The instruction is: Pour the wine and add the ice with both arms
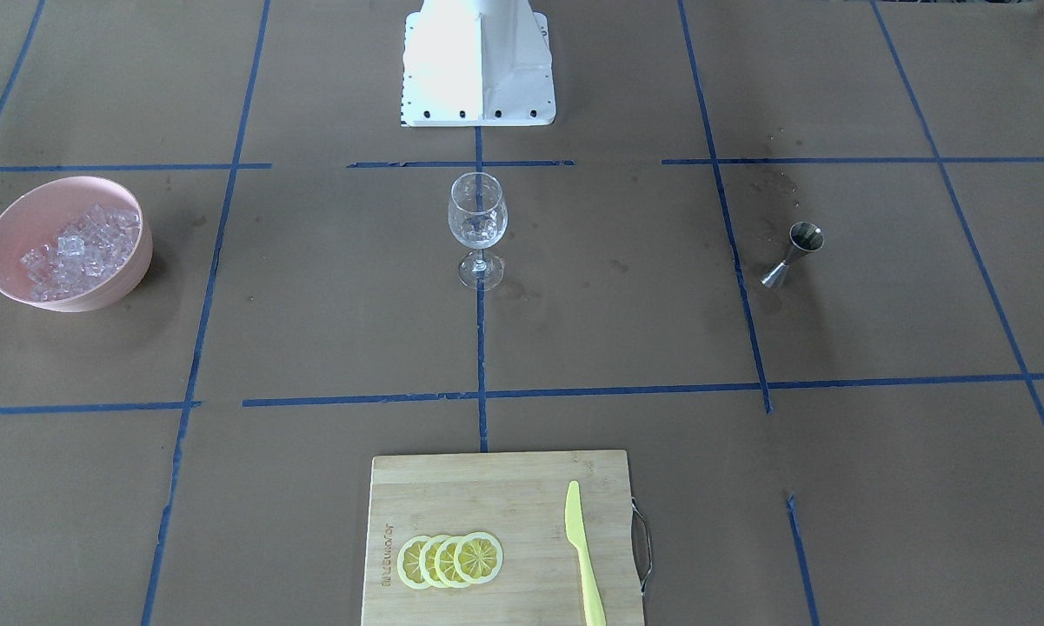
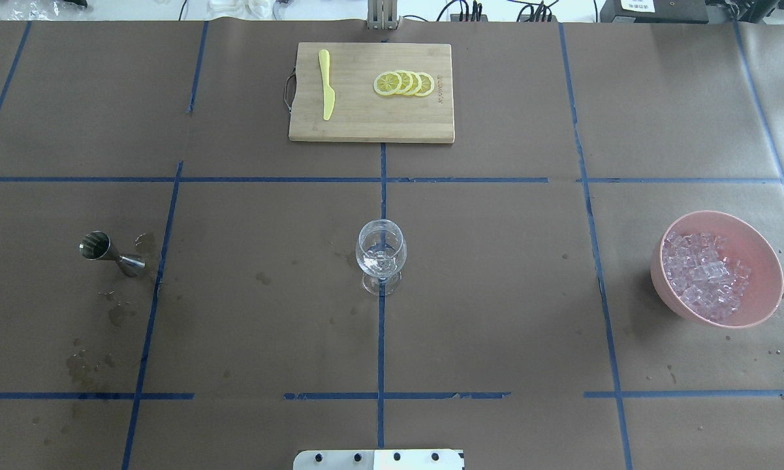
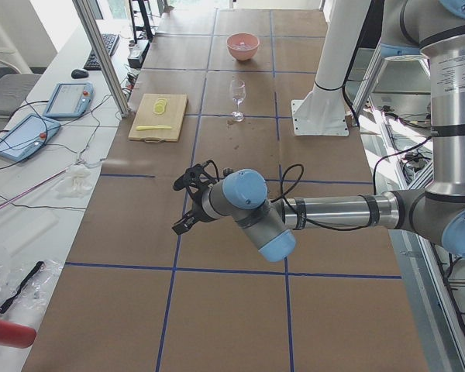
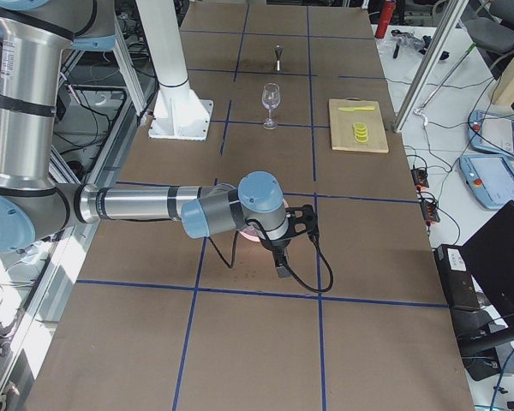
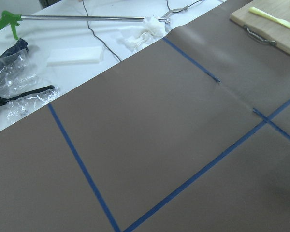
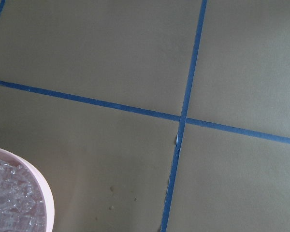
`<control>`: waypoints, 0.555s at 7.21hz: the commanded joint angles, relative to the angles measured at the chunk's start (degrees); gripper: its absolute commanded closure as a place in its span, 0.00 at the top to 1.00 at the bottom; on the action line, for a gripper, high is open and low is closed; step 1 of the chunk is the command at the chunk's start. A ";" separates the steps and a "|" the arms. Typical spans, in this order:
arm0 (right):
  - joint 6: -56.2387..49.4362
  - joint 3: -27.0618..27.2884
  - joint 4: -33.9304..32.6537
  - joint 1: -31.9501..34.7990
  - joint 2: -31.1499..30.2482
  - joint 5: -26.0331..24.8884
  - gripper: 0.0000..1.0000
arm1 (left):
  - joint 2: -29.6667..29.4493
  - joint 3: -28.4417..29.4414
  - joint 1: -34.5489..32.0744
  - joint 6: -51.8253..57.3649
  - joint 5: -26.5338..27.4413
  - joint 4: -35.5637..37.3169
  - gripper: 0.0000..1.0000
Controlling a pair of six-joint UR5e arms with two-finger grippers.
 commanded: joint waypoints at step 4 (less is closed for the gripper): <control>0.28 -0.40 8.48 0.00 -1.22 -0.41 1.00 | 0.71 -9.93 45.49 -33.85 58.55 -5.47 1.00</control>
